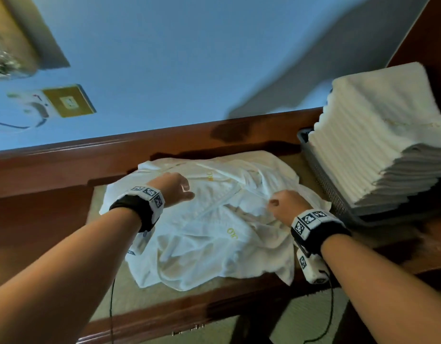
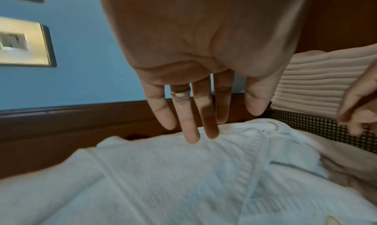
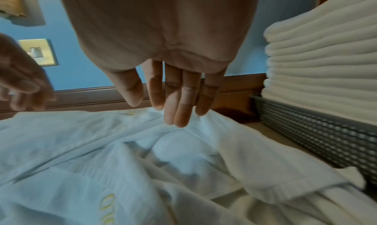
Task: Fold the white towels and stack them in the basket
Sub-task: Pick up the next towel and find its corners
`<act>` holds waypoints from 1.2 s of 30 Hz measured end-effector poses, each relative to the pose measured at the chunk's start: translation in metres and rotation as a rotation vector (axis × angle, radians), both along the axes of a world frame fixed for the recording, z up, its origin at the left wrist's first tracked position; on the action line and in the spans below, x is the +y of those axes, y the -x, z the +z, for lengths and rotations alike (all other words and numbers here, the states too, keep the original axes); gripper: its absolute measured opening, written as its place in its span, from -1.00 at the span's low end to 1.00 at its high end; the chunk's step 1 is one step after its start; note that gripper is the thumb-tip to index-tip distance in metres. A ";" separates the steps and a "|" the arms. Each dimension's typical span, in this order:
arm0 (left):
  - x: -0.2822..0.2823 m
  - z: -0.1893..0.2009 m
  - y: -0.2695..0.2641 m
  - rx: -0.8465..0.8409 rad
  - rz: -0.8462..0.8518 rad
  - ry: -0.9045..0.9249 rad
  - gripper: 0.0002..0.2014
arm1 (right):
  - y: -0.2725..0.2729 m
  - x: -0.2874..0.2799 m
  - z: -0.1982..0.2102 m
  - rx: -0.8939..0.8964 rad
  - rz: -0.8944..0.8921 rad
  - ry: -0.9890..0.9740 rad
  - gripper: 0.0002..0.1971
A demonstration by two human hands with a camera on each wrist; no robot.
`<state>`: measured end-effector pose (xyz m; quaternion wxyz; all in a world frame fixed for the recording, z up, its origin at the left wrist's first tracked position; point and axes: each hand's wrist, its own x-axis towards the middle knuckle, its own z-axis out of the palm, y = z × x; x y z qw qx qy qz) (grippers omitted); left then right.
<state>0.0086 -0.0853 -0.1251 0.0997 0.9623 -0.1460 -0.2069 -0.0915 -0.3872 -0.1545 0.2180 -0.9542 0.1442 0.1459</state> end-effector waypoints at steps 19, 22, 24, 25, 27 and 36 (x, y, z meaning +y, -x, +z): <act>-0.018 -0.123 0.001 -0.380 -0.214 -0.016 -0.86 | -0.119 0.068 -0.062 0.072 0.161 0.147 -0.44; -0.014 -0.120 0.009 -0.343 -0.175 0.158 -0.89 | -0.122 0.076 -0.061 0.092 0.114 0.141 -0.41; -0.016 -0.119 0.023 -0.182 -0.158 0.194 -0.87 | -0.121 0.081 -0.061 0.108 0.116 0.138 -0.50; -0.018 -0.120 0.032 -0.088 -0.151 0.199 -0.86 | -0.120 0.083 -0.060 0.115 0.127 0.133 -0.59; -0.020 -0.123 0.046 0.092 -0.113 0.223 -0.85 | -0.115 0.091 -0.056 0.121 0.150 0.100 -0.75; 0.039 -0.052 0.011 -0.222 0.117 0.480 -0.90 | -0.074 0.143 0.019 -0.233 0.084 -0.242 -0.54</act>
